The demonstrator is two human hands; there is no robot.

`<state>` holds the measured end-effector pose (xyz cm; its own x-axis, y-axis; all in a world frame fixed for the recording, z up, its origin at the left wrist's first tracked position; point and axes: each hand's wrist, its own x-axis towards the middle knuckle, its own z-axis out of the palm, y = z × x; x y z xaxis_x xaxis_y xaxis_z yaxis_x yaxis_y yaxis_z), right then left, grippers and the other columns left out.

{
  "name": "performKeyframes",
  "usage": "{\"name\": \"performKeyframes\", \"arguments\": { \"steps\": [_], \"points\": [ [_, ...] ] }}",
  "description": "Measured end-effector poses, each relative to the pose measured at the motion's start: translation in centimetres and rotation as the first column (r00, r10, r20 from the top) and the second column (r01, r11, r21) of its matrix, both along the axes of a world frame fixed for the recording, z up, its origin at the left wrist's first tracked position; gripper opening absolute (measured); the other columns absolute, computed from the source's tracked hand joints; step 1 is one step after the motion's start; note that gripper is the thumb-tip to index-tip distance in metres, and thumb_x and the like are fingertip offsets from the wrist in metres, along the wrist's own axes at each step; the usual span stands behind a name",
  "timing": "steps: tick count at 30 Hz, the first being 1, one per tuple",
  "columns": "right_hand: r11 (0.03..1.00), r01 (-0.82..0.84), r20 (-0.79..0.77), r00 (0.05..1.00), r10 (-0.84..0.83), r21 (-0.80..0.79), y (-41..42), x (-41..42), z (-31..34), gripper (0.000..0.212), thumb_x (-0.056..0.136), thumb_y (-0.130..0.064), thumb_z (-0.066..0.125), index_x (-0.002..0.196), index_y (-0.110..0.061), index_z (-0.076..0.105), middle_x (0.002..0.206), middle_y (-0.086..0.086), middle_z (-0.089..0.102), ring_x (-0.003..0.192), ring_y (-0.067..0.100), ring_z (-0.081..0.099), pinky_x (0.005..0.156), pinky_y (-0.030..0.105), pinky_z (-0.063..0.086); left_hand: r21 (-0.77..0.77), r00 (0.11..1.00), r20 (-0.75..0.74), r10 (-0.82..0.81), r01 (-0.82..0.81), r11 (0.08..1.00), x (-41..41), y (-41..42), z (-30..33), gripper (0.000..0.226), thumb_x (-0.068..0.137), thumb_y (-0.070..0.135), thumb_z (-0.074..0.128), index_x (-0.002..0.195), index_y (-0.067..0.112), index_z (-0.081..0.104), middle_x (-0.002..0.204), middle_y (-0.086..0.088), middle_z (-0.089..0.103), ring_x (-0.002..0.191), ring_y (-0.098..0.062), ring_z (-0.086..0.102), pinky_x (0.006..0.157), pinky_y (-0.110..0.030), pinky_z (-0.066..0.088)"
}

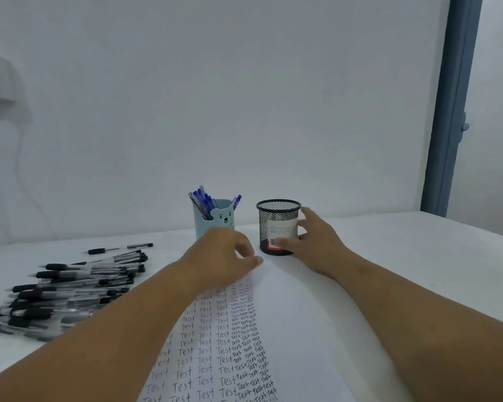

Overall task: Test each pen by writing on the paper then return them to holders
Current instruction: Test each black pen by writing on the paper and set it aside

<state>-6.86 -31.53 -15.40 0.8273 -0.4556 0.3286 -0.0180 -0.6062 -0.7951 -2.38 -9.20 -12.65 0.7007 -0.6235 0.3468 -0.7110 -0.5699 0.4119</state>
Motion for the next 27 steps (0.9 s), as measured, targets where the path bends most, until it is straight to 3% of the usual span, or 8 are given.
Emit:
{"name": "performKeyframes", "arguments": {
  "steps": [3,6,10,15,19,23,27],
  "points": [
    [0.990,0.137,0.162,0.977,-0.141,0.035,1.4,-1.2,1.2,0.106,0.070,-0.046,0.088,0.154,-0.030,0.025,0.143,0.002,0.053,0.123,0.022,0.056,0.095,0.035,0.049,-0.169,0.996,0.087,0.009,0.006,0.986,-0.4,-0.4,2.1,0.021,0.089,0.042,0.071,0.077,0.025,0.074,0.080,0.014,0.071,0.078,0.000,0.064,0.074,-0.023,0.052],
    [0.957,0.289,0.368,0.893,-0.258,-0.030,3.1,-2.6,2.7,0.073,0.079,-0.046,0.079,0.139,-0.030,0.041,0.121,-0.007,0.061,0.104,0.015,0.059,0.090,0.037,0.052,-0.266,0.987,0.157,0.040,0.004,0.964,-0.8,-0.5,4.4,0.026,0.088,0.037,0.070,0.065,0.025,0.067,0.072,0.010,0.070,0.072,-0.002,0.063,0.064,-0.020,0.046],
    [0.958,0.216,0.509,0.856,-0.092,-0.189,6.8,-3.9,3.8,0.027,0.085,-0.028,0.074,0.109,-0.026,0.062,0.094,-0.012,0.063,0.084,0.008,0.057,0.079,0.034,0.053,-0.285,0.978,0.204,0.050,0.010,0.958,-1.3,1.1,6.3,0.024,0.088,0.034,0.069,0.065,0.025,0.068,0.069,0.009,0.069,0.071,-0.007,0.063,0.060,-0.022,0.047],
    [0.924,-0.044,0.313,0.934,0.174,-0.381,12.1,-3.4,4.1,0.011,0.089,-0.034,0.069,0.098,-0.033,0.062,0.086,-0.015,0.064,0.075,0.005,0.057,0.072,0.029,0.051,-0.276,0.980,0.185,0.069,-0.015,0.961,0.1,7.3,5.5,0.017,0.087,0.029,0.070,0.071,0.024,0.073,0.066,0.009,0.068,0.063,-0.010,0.062,0.063,-0.033,0.055],
    [0.857,-0.194,0.142,0.945,0.294,-0.477,15.4,-2.1,4.7,0.010,0.091,-0.038,0.068,0.098,-0.032,0.065,0.085,-0.015,0.065,0.073,0.001,0.057,0.073,0.025,0.051,-0.234,0.990,0.117,0.081,-0.052,0.971,1.0,12.9,3.5,0.019,0.088,0.029,0.074,0.069,0.026,0.072,0.065,0.012,0.069,0.059,-0.003,0.060,0.060,-0.018,0.047],
    [0.800,-0.381,0.002,0.903,0.431,-0.464,17.8,-0.8,3.8,0.007,0.092,-0.035,0.068,0.090,-0.029,0.071,0.077,-0.018,0.065,0.071,0.006,0.061,0.073,0.030,0.056,-0.076,0.993,-0.093,0.078,-0.085,0.993,1.5,17.4,3.0,0.003,0.081,0.034,0.080,0.082,0.035,0.078,0.081,0.014,0.071,0.076,-0.007,0.062,0.069,-0.020,0.046],
    [0.738,-0.494,-0.165,0.864,0.476,-0.460,17.7,-1.0,1.9,0.008,0.092,-0.034,0.069,0.093,-0.029,0.076,0.085,-0.019,0.071,0.082,0.002,0.064,0.074,0.021,0.056,0.093,0.985,-0.173,0.026,-0.010,0.996,1.6,19.0,3.7,0.018,0.073,0.041,0.087,0.089,0.043,0.077,0.099,0.015,0.069,0.093,-0.018,0.061,0.088,-0.035,0.052]
  ]
}}
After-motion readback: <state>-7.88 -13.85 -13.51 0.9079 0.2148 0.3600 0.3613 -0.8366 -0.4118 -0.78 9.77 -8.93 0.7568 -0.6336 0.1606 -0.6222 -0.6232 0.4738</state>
